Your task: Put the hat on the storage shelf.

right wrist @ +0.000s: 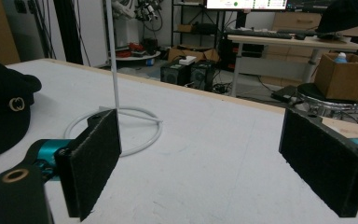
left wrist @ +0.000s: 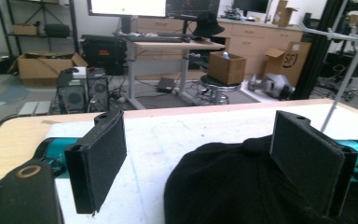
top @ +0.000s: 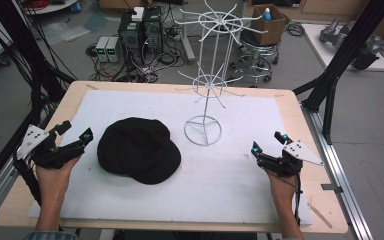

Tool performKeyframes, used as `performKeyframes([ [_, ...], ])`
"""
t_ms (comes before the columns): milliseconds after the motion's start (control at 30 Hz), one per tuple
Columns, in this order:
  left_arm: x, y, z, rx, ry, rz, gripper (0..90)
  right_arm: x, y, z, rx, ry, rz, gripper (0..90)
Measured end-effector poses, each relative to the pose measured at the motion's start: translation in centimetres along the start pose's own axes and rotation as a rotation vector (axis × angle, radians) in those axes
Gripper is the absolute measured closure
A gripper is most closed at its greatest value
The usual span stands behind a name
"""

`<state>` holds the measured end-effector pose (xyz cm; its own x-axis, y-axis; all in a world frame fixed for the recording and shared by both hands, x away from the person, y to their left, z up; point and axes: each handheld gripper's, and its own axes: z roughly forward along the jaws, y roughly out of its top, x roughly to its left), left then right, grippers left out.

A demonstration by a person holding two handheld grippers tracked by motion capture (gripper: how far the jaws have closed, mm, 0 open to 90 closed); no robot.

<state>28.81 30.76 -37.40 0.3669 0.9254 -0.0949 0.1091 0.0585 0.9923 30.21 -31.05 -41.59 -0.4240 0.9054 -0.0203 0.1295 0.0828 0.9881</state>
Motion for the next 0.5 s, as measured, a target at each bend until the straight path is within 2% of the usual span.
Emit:
performKeyframes([
  [200,-0.9,0.0,0.9,0.005,-0.044,-0.001,18.5,-0.1,-0.1,-0.1,0.005,0.002,-0.001,12.1],
  [500,-1.8,-0.5,2.3,0.035,-0.080,0.008,18.5,-0.3,-0.2,-0.7,0.004,-0.006,0.005,12.1],
])
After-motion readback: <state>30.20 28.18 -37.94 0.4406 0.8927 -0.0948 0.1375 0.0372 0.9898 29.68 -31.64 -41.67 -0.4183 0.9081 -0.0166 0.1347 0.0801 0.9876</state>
